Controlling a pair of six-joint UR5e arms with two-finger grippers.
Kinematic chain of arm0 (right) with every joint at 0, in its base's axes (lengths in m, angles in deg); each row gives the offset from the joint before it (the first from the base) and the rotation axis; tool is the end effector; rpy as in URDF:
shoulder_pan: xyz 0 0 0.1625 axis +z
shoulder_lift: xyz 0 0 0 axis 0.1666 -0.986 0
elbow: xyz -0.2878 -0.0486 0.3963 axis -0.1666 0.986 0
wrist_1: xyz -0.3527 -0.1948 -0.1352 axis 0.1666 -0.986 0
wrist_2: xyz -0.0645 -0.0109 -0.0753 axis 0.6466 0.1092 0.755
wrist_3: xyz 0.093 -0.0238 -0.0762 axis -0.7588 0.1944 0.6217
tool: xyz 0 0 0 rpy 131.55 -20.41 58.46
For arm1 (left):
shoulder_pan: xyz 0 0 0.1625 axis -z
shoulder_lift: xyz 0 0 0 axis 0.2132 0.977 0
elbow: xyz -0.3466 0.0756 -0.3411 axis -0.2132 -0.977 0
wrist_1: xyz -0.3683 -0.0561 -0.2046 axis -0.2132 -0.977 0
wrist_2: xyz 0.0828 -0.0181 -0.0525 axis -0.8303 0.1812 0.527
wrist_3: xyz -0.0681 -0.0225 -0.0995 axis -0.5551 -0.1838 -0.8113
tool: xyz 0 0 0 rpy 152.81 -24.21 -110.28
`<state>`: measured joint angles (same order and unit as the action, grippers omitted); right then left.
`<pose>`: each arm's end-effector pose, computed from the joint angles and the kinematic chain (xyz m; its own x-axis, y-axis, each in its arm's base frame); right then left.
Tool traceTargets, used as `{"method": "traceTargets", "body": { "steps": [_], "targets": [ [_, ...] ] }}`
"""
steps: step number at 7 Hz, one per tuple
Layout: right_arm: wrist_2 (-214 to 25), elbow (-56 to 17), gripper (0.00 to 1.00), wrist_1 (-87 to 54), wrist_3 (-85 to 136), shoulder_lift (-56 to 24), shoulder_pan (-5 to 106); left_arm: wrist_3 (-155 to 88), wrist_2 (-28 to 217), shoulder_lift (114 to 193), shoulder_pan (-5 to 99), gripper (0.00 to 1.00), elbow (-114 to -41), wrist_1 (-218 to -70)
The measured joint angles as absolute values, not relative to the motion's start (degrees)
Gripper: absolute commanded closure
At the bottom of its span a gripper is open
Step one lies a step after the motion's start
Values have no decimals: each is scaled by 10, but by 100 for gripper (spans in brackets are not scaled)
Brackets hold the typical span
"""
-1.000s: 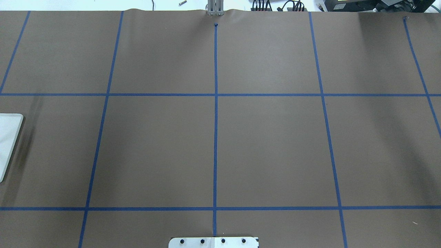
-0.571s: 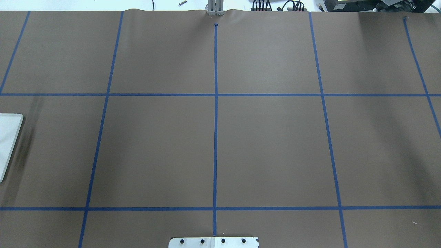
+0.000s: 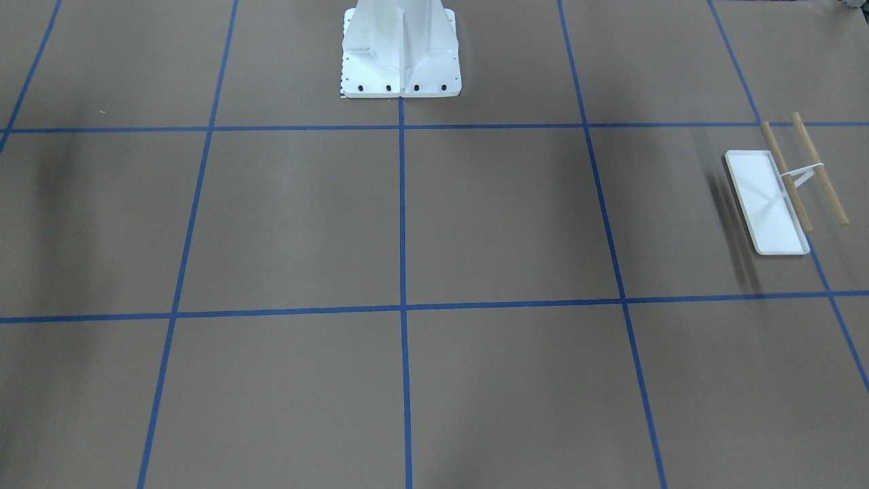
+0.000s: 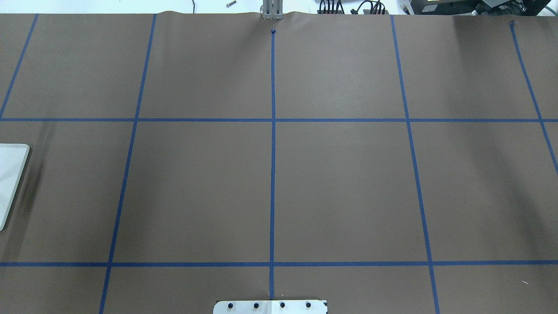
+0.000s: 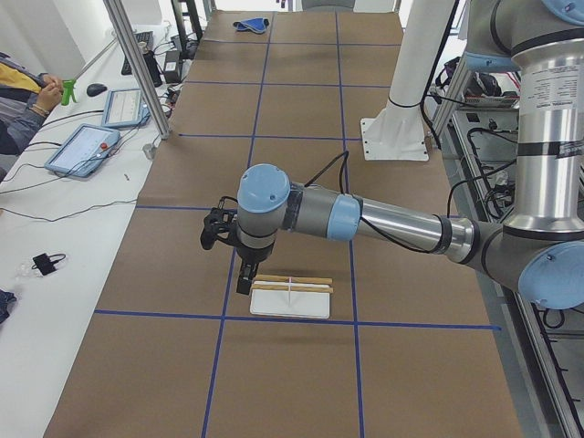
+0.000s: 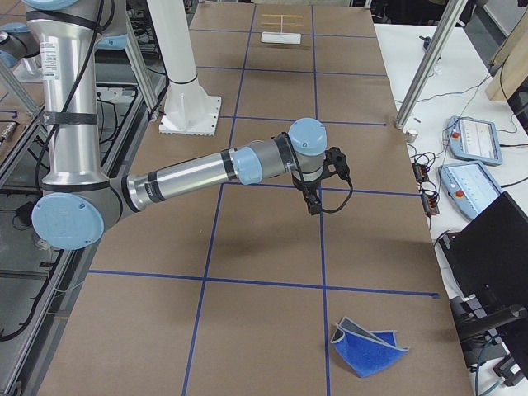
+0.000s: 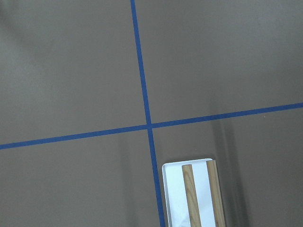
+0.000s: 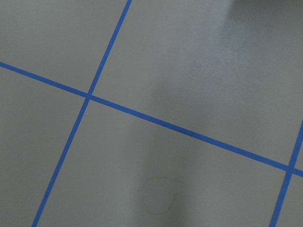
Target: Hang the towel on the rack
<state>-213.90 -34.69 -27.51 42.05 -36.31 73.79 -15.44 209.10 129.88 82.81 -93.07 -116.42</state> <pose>-0.0222 -0.5044 0.5666 0.5741 -0.3411 0.7444 0.1102 0.9330 0.3425 -0.0867 -0.4680 0.6299 0.7030 0.1368 -0.6979 0.0455 0.9707 0.2361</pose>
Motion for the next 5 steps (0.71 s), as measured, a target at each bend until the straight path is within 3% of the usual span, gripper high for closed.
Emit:
{"method": "traceTargets", "body": {
  "steps": [5],
  "targets": [
    [-2134,-313,0,-275,400,-359,739,-153,2090,1312,820,2,-906,-1175]
  ]
}}
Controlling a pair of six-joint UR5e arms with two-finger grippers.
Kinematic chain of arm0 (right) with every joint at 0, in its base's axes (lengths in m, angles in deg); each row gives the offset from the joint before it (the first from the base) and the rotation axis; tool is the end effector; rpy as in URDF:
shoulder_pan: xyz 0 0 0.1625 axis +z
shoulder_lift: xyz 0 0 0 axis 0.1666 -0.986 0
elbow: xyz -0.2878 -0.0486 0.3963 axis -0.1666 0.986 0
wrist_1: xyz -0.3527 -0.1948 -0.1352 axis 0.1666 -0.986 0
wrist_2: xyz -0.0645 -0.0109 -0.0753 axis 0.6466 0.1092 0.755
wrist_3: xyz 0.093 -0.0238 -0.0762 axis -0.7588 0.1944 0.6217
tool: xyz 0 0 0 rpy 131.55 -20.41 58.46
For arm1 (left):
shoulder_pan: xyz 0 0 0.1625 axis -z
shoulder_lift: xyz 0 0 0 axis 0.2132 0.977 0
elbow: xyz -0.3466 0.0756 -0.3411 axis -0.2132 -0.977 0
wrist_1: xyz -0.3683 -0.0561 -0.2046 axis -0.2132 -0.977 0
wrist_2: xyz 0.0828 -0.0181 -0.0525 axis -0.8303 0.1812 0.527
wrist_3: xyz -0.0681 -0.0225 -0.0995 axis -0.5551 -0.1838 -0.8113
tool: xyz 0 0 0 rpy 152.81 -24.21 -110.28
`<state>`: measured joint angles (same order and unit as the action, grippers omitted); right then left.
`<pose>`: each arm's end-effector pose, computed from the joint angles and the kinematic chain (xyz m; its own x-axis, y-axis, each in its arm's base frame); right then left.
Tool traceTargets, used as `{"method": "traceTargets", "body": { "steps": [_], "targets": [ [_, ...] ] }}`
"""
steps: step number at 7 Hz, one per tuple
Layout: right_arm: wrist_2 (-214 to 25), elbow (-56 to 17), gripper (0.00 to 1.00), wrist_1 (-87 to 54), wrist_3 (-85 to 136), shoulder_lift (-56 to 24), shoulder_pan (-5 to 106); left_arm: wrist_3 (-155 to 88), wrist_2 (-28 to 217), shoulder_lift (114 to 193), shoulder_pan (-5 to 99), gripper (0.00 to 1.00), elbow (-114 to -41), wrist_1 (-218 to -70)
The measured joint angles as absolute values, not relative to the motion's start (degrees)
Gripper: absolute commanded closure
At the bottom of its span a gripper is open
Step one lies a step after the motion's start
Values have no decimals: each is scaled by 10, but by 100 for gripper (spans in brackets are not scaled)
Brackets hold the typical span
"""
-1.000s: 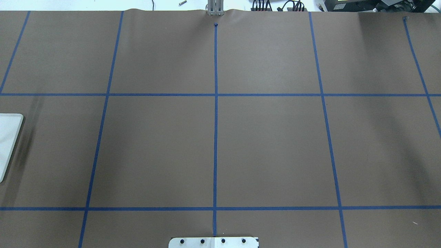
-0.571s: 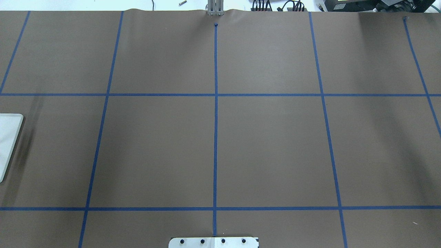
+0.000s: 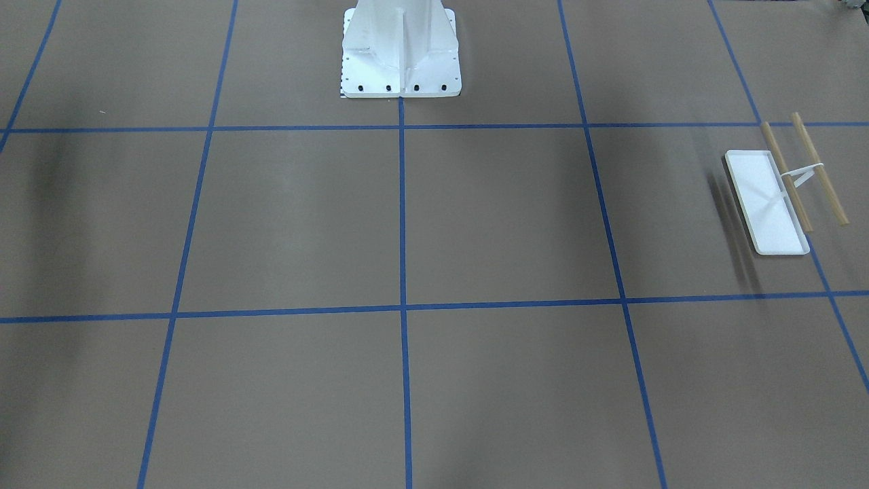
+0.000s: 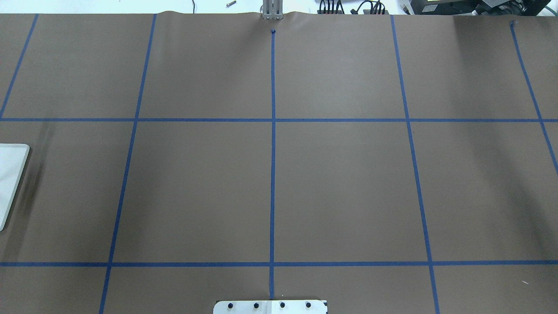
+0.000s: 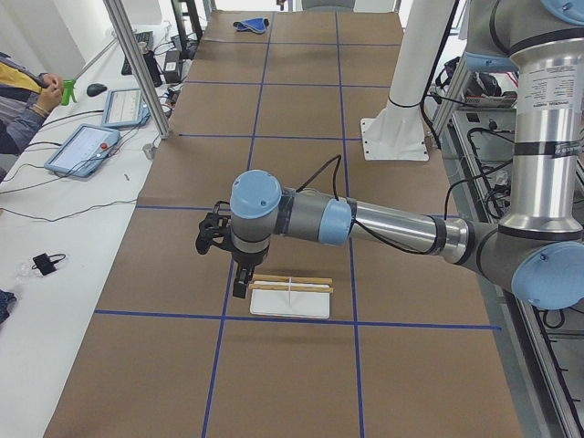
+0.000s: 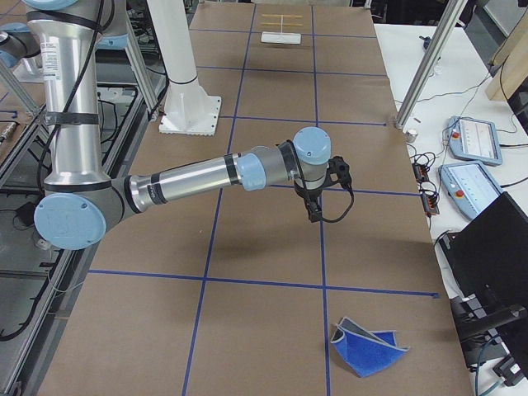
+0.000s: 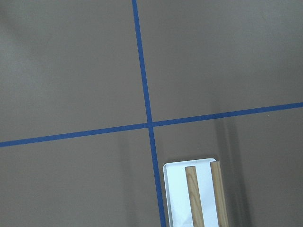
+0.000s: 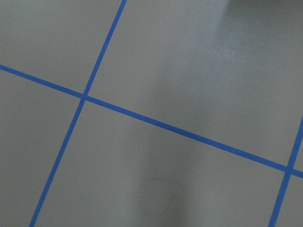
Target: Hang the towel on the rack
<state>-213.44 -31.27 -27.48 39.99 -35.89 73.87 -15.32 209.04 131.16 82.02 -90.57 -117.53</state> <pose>-0.0217 -0.5123 0.5937 0.5890 -0.2666 0.7629 0.0897 0.9598 0.2661 -0.0813 -0.4818 0.6392 0.7018 0.1470 -0.6971 0.0306 0.9714 0.2356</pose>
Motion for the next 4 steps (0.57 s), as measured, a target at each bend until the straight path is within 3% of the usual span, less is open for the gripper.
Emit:
{"method": "traceTargets", "body": {
  "steps": [4],
  "targets": [
    [-2080,-174,0,-200,353,-320,761,-155,2093,1308,816,2,-893,-1200]
  ]
}}
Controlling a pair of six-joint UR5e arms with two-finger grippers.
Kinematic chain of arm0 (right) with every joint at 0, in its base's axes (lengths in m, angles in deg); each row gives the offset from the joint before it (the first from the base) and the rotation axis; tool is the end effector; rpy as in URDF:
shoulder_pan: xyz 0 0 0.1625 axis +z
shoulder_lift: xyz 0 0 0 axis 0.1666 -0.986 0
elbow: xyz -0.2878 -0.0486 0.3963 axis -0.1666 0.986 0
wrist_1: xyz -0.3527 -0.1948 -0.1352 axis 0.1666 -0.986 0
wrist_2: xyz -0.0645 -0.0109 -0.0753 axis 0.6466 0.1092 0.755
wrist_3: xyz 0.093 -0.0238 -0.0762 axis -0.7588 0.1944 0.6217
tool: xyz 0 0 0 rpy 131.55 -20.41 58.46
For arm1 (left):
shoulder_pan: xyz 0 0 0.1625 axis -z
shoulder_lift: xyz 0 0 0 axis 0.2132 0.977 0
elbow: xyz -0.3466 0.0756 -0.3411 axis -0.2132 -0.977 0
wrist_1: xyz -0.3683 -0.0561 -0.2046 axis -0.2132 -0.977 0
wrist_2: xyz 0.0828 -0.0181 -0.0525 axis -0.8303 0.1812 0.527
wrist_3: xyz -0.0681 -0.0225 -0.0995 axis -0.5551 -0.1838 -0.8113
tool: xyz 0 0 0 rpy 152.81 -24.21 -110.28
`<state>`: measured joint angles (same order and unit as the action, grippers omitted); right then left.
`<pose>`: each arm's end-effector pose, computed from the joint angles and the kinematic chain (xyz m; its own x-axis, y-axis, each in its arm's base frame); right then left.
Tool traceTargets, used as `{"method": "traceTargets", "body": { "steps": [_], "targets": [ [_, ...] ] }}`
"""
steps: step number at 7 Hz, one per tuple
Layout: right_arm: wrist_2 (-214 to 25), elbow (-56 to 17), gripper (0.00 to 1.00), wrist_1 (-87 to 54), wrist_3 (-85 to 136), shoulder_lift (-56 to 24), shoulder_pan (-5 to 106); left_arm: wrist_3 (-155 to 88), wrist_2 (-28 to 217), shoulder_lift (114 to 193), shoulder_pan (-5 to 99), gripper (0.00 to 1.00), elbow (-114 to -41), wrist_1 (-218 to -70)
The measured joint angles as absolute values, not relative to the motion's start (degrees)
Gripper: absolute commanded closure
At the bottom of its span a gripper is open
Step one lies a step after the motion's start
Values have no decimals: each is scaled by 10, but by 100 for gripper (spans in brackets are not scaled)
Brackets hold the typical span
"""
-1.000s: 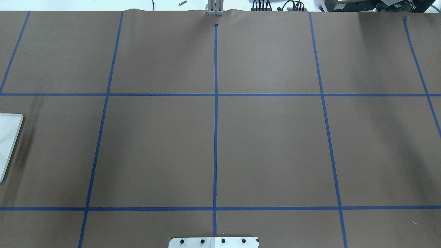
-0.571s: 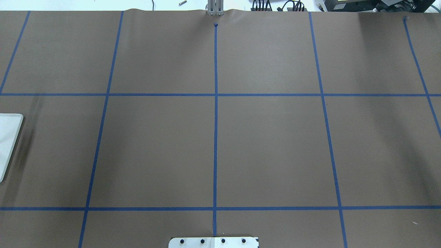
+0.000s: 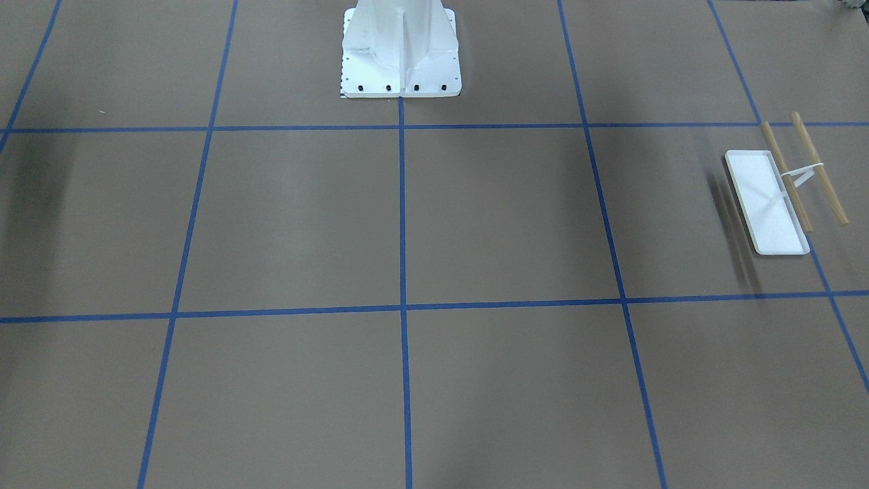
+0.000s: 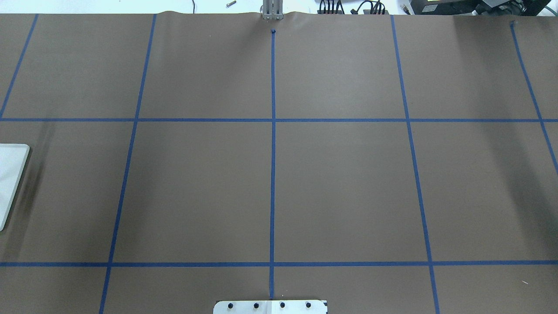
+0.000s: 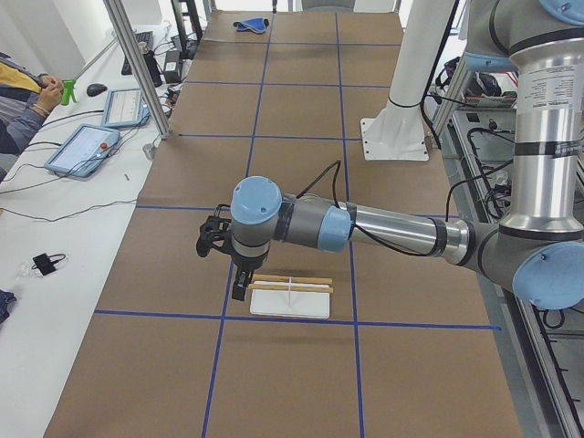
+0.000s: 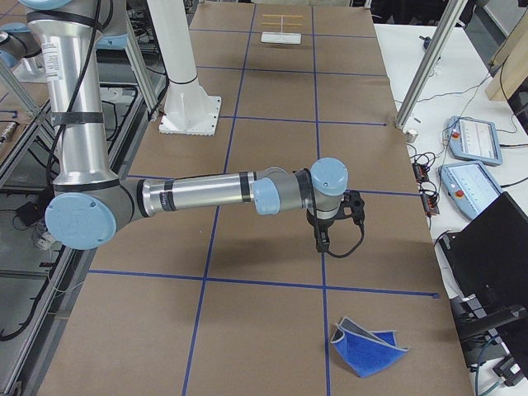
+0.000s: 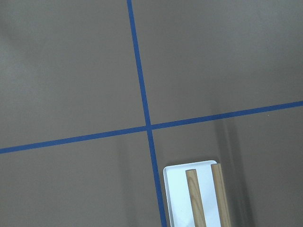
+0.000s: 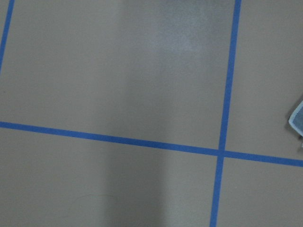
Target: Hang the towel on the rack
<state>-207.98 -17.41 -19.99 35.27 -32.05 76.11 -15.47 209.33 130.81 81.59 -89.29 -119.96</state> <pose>0.0025 -0.5585 0.6755 0.6765 -0.1189 0.7268 -0.0051 0.9861 0.1661 -0.0772 -0.4823 0.6483 0.6976 0.1604 -0.6983 0.0251 0.9686 0.2475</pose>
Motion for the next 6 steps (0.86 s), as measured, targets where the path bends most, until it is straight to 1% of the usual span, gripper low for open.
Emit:
{"method": "traceTargets", "body": {
  "steps": [1,2,3,6],
  "targets": [
    [-2043,-147,0,-158,343,-318,763,-155,2093,1308,815,2,-893,-1200],
    [-2023,-116,3,-137,328,-312,764,-156,2094,1308,814,2,-892,-1200],
    [-2039,-79,11,-130,311,-299,768,-159,2094,1308,813,2,-892,-1200],
    [-2108,75,10,-124,211,-228,802,-190,2094,1311,809,2,-891,-1201]
  ]
}}
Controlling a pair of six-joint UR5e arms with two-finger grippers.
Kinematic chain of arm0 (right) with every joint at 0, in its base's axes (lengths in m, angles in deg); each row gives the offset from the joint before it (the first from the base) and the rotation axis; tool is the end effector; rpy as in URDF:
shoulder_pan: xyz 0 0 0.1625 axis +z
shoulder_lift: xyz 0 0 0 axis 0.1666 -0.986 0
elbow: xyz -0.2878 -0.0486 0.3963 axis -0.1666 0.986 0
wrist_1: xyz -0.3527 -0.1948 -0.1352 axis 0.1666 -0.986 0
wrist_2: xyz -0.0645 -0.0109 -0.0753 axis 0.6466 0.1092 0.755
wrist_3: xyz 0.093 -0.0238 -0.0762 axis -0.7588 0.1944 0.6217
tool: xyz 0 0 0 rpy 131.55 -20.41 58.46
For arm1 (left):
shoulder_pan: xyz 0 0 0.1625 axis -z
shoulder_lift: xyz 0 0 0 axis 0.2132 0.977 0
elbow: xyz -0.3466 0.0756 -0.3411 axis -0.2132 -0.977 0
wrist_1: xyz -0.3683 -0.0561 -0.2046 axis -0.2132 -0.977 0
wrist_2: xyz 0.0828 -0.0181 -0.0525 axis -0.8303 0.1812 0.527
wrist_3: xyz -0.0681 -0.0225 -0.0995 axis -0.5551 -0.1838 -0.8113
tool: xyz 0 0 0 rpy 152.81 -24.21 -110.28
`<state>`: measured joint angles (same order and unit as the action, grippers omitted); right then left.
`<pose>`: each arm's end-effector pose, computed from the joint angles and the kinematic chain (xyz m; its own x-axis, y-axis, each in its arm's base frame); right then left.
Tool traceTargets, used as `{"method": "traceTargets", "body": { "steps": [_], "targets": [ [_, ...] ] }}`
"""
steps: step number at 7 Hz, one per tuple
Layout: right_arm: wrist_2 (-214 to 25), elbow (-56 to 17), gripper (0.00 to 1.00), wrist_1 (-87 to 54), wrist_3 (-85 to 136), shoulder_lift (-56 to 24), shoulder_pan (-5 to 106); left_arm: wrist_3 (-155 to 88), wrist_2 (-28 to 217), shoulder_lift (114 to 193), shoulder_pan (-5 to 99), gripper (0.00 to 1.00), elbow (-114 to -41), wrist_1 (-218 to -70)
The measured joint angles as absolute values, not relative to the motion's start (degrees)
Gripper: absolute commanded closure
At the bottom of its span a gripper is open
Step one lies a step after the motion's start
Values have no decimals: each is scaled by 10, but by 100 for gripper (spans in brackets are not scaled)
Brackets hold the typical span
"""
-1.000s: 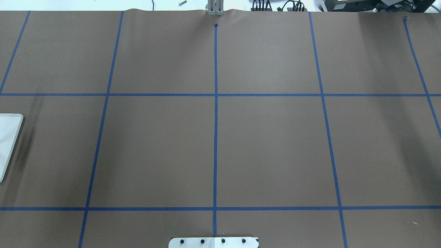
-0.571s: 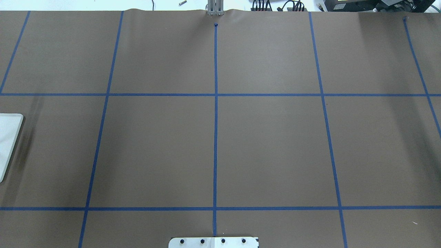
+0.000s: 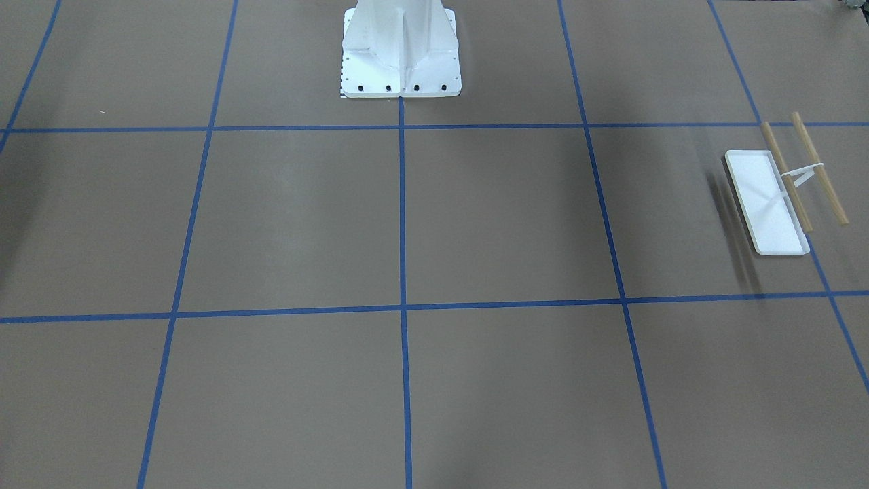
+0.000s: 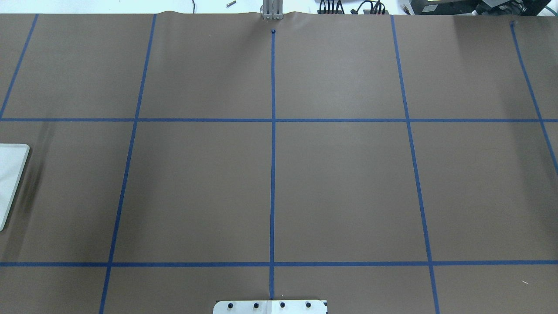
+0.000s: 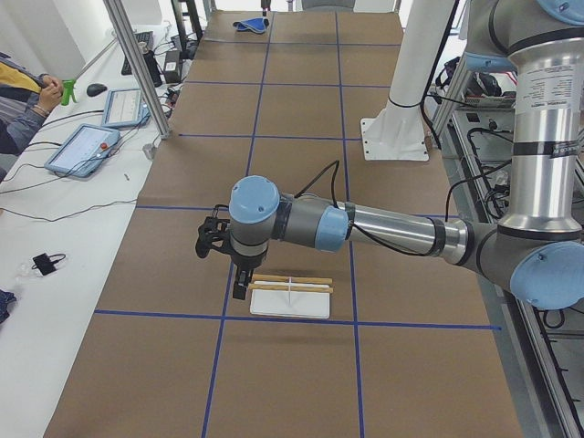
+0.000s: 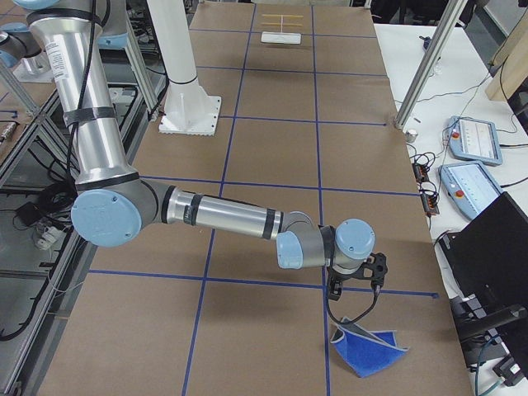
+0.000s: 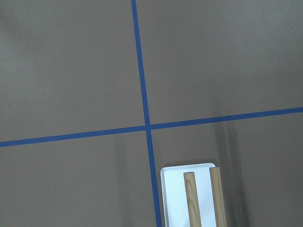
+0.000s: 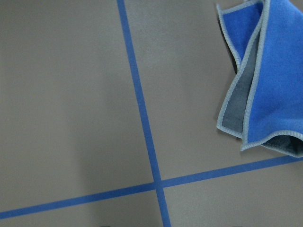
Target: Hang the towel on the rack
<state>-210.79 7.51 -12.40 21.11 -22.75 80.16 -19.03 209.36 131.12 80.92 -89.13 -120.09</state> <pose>0.0376 -0.6206 0.7840 0.6106 0.2710 0.7441 -0.2268 0.9601 -0.1637 -0.0717 -0.4859 0.6468 0.6933 0.1116 -0.7119 0.0569 0.9764 0.2085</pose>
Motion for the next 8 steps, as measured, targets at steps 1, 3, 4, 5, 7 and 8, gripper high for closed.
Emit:
{"method": "traceTargets", "body": {
  "steps": [1,3,4,5,7,8],
  "targets": [
    [-2111,118,10,-112,203,-213,812,-193,2094,1312,809,2,-891,-1201],
    [-2114,193,14,-79,199,-192,827,-194,2093,1312,808,2,-891,-1201],
    [-2115,215,14,-69,199,-189,832,-194,2093,1312,808,2,-890,-1201],
    [-2116,238,14,-58,198,-183,835,-194,2093,1312,808,2,-890,-1201],
    [-2099,268,13,-45,196,-168,838,-194,2093,1312,808,2,-890,-1201],
    [-2076,276,14,-36,192,-159,837,-194,2093,1312,808,2,-890,-1201]
  ]
}}
